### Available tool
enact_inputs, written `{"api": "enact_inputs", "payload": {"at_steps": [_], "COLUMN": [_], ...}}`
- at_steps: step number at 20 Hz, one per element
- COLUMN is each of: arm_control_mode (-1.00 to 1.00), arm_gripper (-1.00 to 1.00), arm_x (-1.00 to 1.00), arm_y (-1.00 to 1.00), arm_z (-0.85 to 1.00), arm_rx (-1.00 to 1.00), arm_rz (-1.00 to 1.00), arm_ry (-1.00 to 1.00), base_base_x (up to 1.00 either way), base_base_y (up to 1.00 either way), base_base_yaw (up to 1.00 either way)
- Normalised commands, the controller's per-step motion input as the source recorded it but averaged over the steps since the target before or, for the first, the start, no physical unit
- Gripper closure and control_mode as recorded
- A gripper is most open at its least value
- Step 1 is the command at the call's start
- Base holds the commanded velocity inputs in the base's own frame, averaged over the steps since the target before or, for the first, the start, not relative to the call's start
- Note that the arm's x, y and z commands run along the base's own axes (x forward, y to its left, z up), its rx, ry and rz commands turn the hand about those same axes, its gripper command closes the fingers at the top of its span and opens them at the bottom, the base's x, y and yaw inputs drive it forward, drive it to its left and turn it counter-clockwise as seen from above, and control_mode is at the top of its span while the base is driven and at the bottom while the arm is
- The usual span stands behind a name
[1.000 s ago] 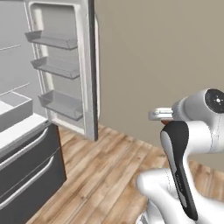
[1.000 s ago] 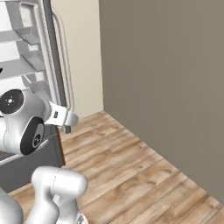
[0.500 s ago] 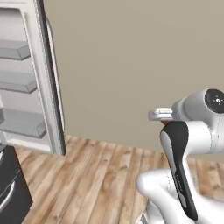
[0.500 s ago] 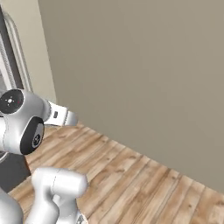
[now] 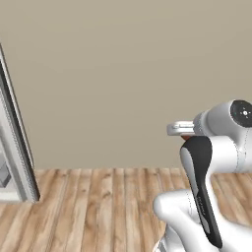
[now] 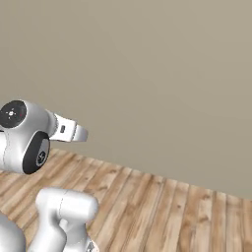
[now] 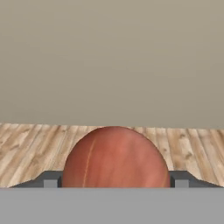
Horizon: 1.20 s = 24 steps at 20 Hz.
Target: Gather the onion and eggplant from the fridge and place them on a tray on the dining counter. Then gather the fish and chicken drumstick from the fridge and place them on the other tray.
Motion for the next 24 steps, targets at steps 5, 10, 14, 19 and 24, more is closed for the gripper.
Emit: {"api": "enact_inputs", "payload": {"at_steps": [5,10,14,19,24], "arm_control_mode": [1.00,1.00,1.00,1.00,1.00], "arm_gripper": [1.00,1.00,1.00,1.00,1.00], "arm_x": [0.00,0.00,0.00,0.00,0.00], "arm_y": [0.00,0.00,0.00,0.00,0.00], "arm_z": [0.00,0.00,0.00,0.00,0.00], "arm_rx": [0.00,0.00,0.00,0.00,0.00], "arm_rz": [0.00,0.00,0.00,0.00,0.00], "arm_ry": [0.00,0.00,0.00,0.00,0.00], "base_base_x": [-0.14,-0.07,0.00,0.00,0.00], "base_base_y": [0.00,0.00,0.00,0.04,0.03], "base_base_yaw": [-0.46,-0.44,-0.39,-0.35,-0.38]}}
